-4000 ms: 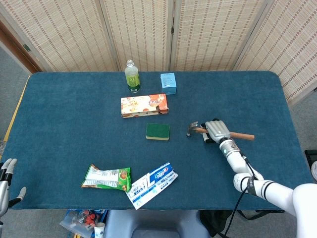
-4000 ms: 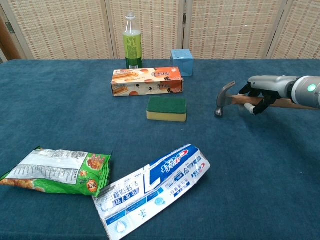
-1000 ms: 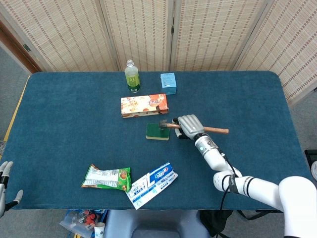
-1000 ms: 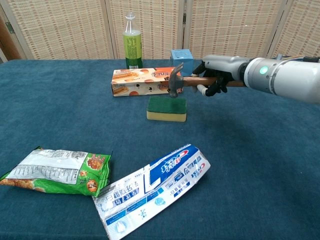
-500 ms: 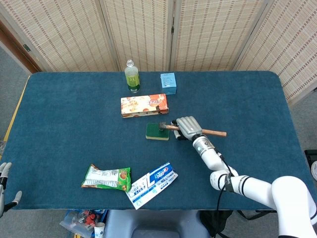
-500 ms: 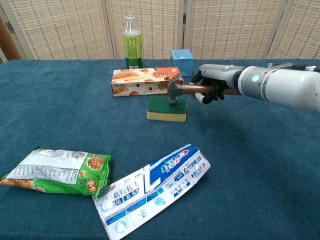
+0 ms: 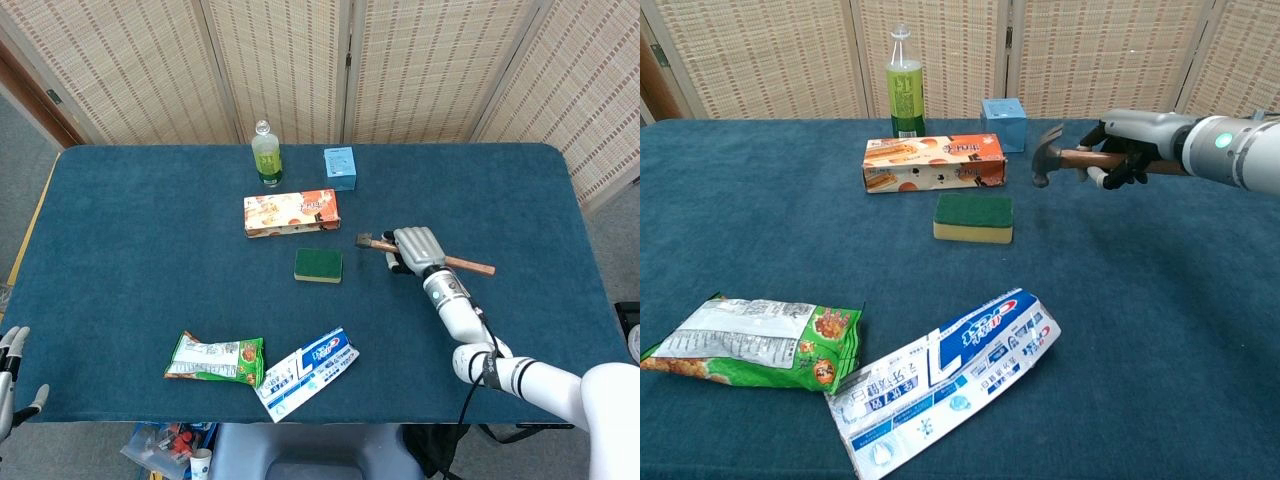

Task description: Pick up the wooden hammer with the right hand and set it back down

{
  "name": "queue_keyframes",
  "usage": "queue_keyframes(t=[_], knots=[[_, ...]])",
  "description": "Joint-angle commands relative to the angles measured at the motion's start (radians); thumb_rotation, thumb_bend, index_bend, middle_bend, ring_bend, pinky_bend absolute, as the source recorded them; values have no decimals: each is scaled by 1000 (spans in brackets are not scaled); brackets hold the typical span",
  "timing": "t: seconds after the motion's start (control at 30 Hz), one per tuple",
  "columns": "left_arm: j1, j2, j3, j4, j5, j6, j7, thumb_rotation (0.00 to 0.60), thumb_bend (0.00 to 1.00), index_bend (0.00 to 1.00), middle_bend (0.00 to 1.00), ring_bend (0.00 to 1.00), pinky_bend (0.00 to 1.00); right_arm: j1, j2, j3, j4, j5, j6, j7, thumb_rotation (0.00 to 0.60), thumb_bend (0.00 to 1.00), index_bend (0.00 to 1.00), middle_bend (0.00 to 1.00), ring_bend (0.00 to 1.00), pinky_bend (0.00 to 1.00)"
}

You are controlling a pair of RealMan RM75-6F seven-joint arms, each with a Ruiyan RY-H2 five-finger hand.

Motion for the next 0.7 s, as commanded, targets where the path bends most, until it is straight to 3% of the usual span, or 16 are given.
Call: queue_keyframes(t=[0.03,0.1,0.17,0.3,0.37,0.5,0.7], knots=[[0,1,1,-4,1,0,5,600,295,9,38,54,0,-12,-10,-5,29,0,-11,20,600,698,704,795,658,653],[0,2,1,-10,0,0,10,600,295,9,38,54,0,-18,-18,-5,53,-5,-20,39,600,637,681,728,592,608],[1,4,1,-15,0,2,15,600,295,9,38,54,0,-22,-25,-5,74,-15,-32,60,600,542,589,622,489,523],[1,7,0,-22,-1,3,22,600,295,9,38,54,0,-33,-28,-2,98,-45,-37,102,600,331,251,336,213,304],[0,8,0,-24,0,3,24,600,295,9,38,54,0,-43,-24,4,99,-68,-22,129,600,279,152,259,144,241],[-5,8,-4,-28,3,3,27,600,295,9,38,54,0,-73,14,2,70,-118,12,172,600,263,117,230,119,216],[-19,11,-13,-29,6,-5,25,600,295,9,38,54,0,-164,144,-16,-62,-192,124,211,600,263,114,229,119,208]])
